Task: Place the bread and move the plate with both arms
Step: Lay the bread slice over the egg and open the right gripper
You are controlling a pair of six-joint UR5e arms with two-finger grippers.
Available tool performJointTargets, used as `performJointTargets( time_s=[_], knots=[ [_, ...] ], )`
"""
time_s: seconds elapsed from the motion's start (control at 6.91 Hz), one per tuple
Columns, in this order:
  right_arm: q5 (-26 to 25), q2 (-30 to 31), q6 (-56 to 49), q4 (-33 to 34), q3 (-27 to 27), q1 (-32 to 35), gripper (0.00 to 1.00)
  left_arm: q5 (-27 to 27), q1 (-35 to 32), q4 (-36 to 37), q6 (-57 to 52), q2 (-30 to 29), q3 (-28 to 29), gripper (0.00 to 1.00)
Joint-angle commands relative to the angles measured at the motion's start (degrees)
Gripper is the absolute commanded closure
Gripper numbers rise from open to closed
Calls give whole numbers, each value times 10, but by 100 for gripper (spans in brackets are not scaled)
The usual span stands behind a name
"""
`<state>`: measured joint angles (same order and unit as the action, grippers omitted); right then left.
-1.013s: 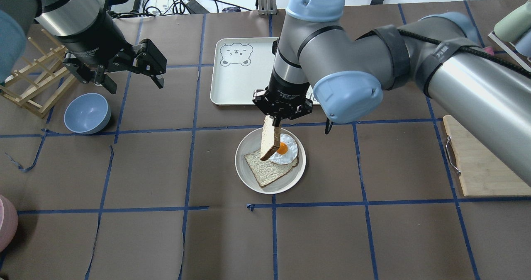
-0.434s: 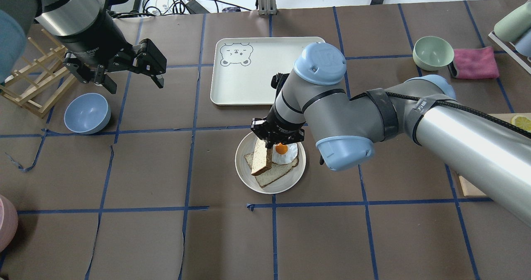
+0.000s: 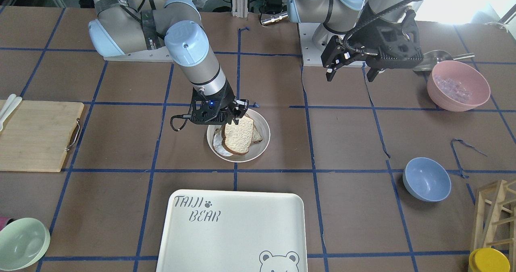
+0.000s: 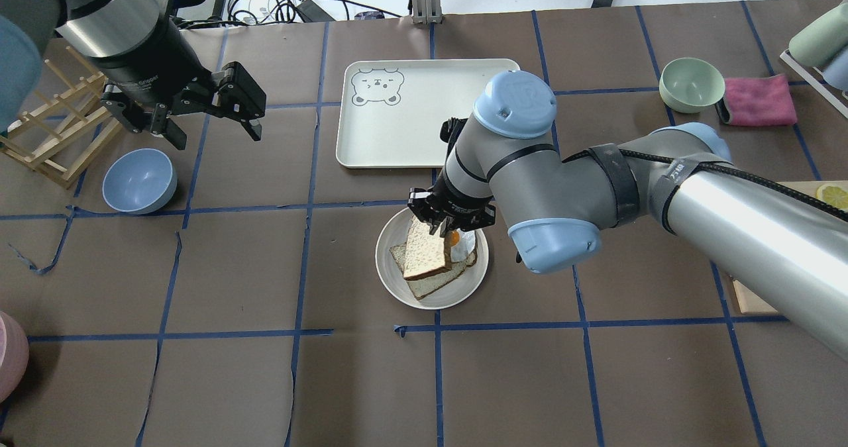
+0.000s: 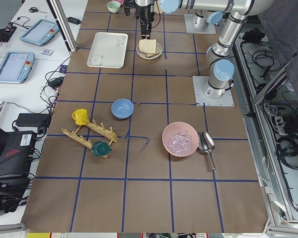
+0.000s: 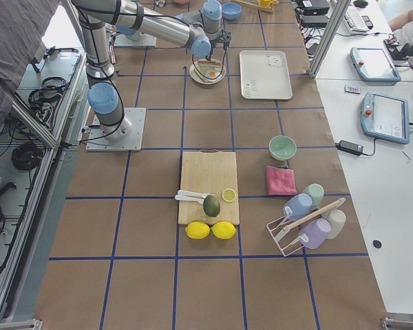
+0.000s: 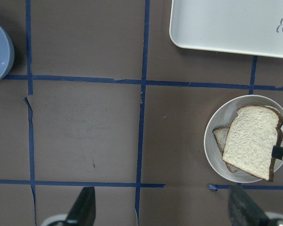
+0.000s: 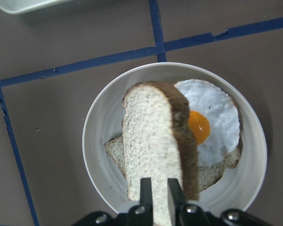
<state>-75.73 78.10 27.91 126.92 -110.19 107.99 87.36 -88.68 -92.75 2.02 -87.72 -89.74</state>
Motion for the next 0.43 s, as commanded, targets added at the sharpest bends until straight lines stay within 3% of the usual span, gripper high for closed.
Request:
performJointTargets(
  time_s=[0.0,0.29],
  knots=[
    [-44,0,-9,-46,62,-5,2,0,0,0,0,0,0,0],
    [-109,-14,-87,-191,199,-11,1,-1,0,0,0,0,0,0]
  ],
)
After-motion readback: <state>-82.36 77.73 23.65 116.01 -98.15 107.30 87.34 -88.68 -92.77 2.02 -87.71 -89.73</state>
